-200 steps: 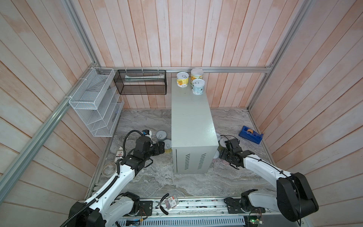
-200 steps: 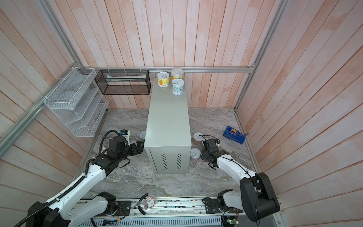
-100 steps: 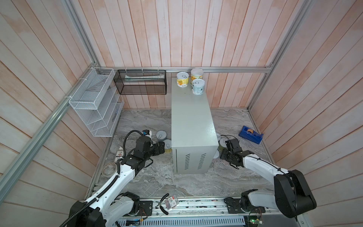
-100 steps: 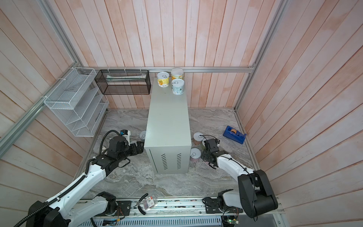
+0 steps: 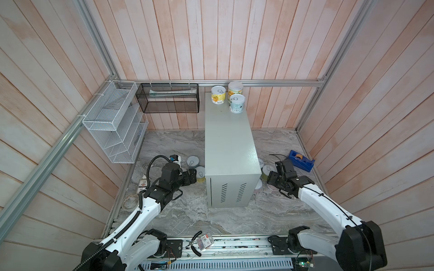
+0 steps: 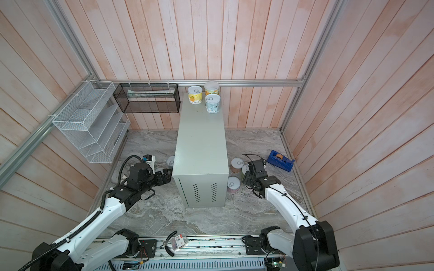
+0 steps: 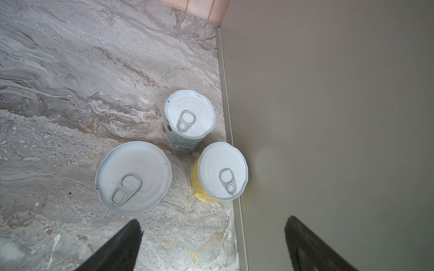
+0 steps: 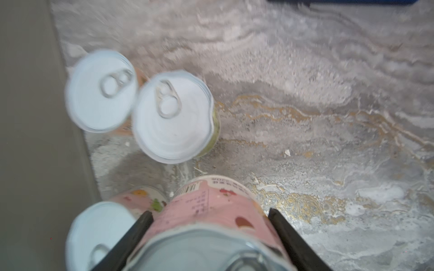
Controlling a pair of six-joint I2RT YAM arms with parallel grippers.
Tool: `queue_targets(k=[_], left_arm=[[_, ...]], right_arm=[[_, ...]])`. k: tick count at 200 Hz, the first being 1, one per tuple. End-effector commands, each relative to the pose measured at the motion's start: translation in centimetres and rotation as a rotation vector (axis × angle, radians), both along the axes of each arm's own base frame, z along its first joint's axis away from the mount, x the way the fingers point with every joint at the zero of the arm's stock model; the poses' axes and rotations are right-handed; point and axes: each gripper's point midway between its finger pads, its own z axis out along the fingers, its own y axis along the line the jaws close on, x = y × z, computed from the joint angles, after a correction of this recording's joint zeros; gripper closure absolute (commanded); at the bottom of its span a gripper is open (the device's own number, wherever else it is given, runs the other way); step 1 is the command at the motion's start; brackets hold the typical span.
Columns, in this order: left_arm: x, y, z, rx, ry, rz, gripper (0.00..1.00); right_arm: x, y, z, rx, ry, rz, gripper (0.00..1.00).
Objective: Place and organize the canned foods onto the counter
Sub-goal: 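Lift the pink can with the right gripper and carry it over the cabinet top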
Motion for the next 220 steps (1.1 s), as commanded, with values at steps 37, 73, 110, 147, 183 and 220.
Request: queue_targets(k=[37,73,110,147,183,220], left_arm=[[0.3,0.2,1.8,0.016,-0.036,0.007,0.03],[0.4,0.3,2.0,0.014,-0.037,0.014,0.03],[0.3,0.6,2.7,0.014,-0.051,0.027,0.03],[0.3,0.9,3.2,0.015,-0.055,0.050,0.03],[0.1,1.1,3.8,-0.003,-0.069,0.065,0.03],[0.2,0.7,4.1,-0.026,-0.075,0.056,0.03]], right_arm=[[-0.8,-0.2,11.5,-0.039,-0.132,0.097,1.00],[-1.0,0.1,18.7,-0.020,-0.241,0.124,1.00],[-0.8,1.1,24.9,-0.026,-0.340,0.163,1.00],[-0.2,4.2,29.3,-0.091,-0.406,0.229,1.00],[0.5,8.0,33.0,-0.104,-0.475,0.339,1.00],[1.4,12.8,35.7,-0.093,-0.507,0.496,1.00]])
